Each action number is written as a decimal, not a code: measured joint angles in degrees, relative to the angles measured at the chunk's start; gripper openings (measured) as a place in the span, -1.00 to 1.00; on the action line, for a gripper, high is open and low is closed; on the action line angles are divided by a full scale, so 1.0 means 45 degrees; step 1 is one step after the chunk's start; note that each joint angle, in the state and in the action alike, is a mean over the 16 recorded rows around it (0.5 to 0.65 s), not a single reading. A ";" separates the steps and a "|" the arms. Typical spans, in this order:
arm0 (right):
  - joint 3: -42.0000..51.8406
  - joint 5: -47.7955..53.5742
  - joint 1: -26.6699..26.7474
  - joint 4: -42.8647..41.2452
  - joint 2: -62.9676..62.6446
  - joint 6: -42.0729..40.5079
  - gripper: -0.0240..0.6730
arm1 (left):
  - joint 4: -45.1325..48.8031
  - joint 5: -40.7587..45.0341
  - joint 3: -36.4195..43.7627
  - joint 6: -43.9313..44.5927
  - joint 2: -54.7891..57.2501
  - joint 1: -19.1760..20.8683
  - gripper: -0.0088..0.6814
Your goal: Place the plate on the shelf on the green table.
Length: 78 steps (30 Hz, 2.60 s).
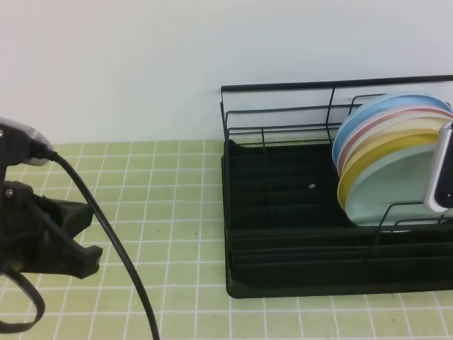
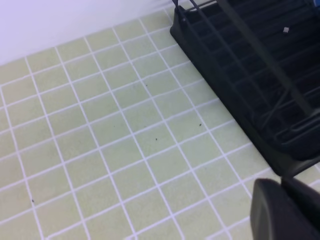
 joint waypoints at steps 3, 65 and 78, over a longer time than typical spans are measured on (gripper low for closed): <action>0.0000 0.0004 0.0000 0.0075 -0.0187 0.0009 -0.41 | 0.0000 0.0041 0.0000 0.0000 0.0000 0.0000 -0.98; -0.0008 0.1434 0.0000 0.3682 0.0286 0.1240 0.24 | 0.0123 0.0703 -0.0002 0.0029 -0.0001 0.0016 -0.98; -0.0105 0.0760 0.0000 0.4350 0.0544 0.1324 0.24 | 0.0128 0.0618 -0.0002 0.0029 -0.0001 0.0016 -0.98</action>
